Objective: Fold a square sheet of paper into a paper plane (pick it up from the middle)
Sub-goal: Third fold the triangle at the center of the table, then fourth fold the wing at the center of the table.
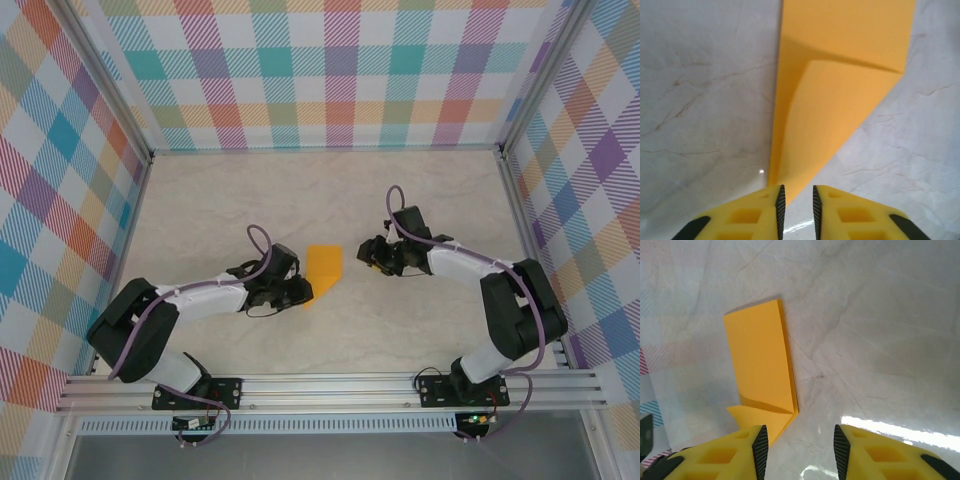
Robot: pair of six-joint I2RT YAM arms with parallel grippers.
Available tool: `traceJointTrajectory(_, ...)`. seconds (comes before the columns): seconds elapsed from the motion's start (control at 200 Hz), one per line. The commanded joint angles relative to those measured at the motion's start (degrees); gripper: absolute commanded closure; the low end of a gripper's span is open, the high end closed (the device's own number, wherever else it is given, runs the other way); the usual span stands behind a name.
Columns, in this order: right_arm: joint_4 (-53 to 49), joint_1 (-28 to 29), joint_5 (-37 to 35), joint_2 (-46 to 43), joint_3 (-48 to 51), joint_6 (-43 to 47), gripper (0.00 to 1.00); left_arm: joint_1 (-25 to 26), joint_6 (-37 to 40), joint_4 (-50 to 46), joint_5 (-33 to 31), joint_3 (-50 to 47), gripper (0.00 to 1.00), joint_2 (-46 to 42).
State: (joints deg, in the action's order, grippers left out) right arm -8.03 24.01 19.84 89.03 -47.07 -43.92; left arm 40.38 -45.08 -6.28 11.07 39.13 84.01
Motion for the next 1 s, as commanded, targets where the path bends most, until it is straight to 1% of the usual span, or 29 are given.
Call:
traceJointTrajectory(0.0, -1.7, 0.2, 1.8, -3.4, 1.2, 2.5, 0.47, 0.7, 0.9, -3.7, -3.9, 2.5, 0.68, -3.2)
traceJointTrajectory(0.085, -2.1, 0.1, 2.1, -5.1, 1.7, 3.0, 0.34, 1.5, -0.2, -3.9, -6.0, 2.9, 0.63, -4.2)
traceJointTrajectory(0.14, -2.2, 0.2, 2.4, -5.9, 2.0, 3.4, 0.22, 2.5, -1.1, -3.7, -8.0, 3.3, 0.61, -4.4)
traceJointTrajectory(0.205, -2.3, 0.2, 2.9, -6.4, 2.2, 3.8, 0.12, 3.8, -2.2, -3.2, -10.4, 3.9, 0.6, -3.9)
traceJointTrajectory(0.3, -2.3, 0.2, 4.4, -6.0, 2.4, 4.0, 0.04, 5.9, -3.9, -1.9, -13.8, 4.9, 0.6, -2.3)
traceJointTrajectory(0.395, -1.2, 0.2, 5.6, -5.5, 2.9, 3.4, 0.0, 7.5, -5.4, -1.2, -16.9, 6.2, 0.6, -0.2)
traceJointTrajectory(0.54, -0.3, 0.2, 7.5, -3.4, 2.5, 2.8, 0.0, 7.8, -7.9, -0.4, -19.7, 6.6, 0.65, 2.6)
traceJointTrajectory(0.665, 0.5, 0.5, 10.8, -0.2, 1.3, 2.6, 0.0, 7.6, -8.4, 1.1, -20.7, 5.2, 0.7, 3.4)
traceJointTrajectory(0.755, 1.0, 1.4, 12.2, 2.2, 0.5, 1.9, 0.02, 7.7, -8.4, 1.1, -21.0, 5.1, 0.72, 3.7)
traceJointTrajectory(0.915, 2.2, 3.3, 13.3, 5.6, -1.4, 1.5, 0.12, 7.3, -7.4, 1.6, -21.5, 5.9, 0.77, 6.3)
traceJointTrajectory(0.995, 2.8, 3.6, 14.4, 7.6, -2.8, 1.1, 0.21, 7.1, -7.1, 2.2, -22.2, 5.9, 0.79, 7.2)
